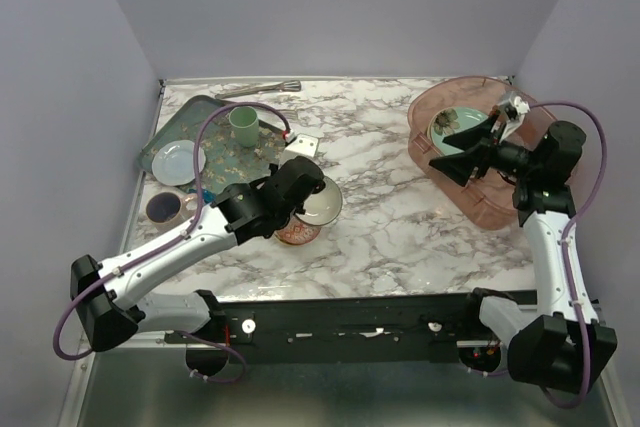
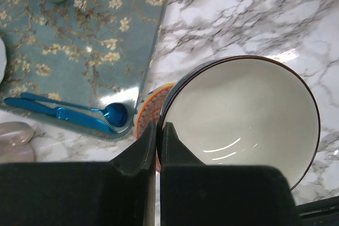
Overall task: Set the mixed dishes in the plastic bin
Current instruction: Pick up the bowl from the center of the board.
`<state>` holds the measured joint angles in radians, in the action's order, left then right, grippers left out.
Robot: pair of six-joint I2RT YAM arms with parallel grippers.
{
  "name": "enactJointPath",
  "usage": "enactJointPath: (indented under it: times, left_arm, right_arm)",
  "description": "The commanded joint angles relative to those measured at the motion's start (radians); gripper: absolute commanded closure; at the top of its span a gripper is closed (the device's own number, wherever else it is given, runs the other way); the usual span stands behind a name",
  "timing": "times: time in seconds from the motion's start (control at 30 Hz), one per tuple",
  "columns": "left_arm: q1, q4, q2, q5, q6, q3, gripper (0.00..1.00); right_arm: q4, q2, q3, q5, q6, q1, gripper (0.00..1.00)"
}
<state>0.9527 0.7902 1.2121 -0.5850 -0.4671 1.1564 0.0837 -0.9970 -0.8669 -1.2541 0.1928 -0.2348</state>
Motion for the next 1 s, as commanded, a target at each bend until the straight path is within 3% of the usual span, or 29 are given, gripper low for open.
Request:
enactJointPath:
  times: [0.0,0.13,0.23,0.5,0.8,0.9,0.97]
  left_arm:
    - [0.024,-0.284,-0.057,0.036,0.002,-0.058,1.00]
    - [0.046,-0.478,-0.045,0.018,-0.013,-0.109,1.00]
    - [0.073,-0.519,0.022,-0.056,-0.037,-0.090,1.00]
    - [0.165,-0.523,0.207,-0.323,-0.110,0.066,1.00]
    - [0.204,-0.496,0.342,-0.377,-0.165,0.195,1.00]
    - [0.205,-0.496,0.365,-0.375,-0.173,0.219,1.00]
    - [0.205,-0.494,0.377,-0.378,-0.179,0.232,1.00]
  right_arm:
    - [-0.168,-0.046,-0.067,0.008,-0.110,0.078,0.04]
    - [-0.267,-0.072,-0.096,0.053,-0.174,0.152,0.04]
    - [-0.337,-0.077,-0.122,0.123,-0.240,0.213,0.04]
    - [-0.427,-0.109,-0.155,0.389,-0.329,0.365,0.05]
    - [-0.455,-0.152,-0.165,0.646,-0.394,0.476,0.07]
    - [-0.457,-0.169,-0.170,0.705,-0.401,0.502,0.16]
    - [-0.458,-0.179,-0.175,0.729,-0.398,0.517,0.30]
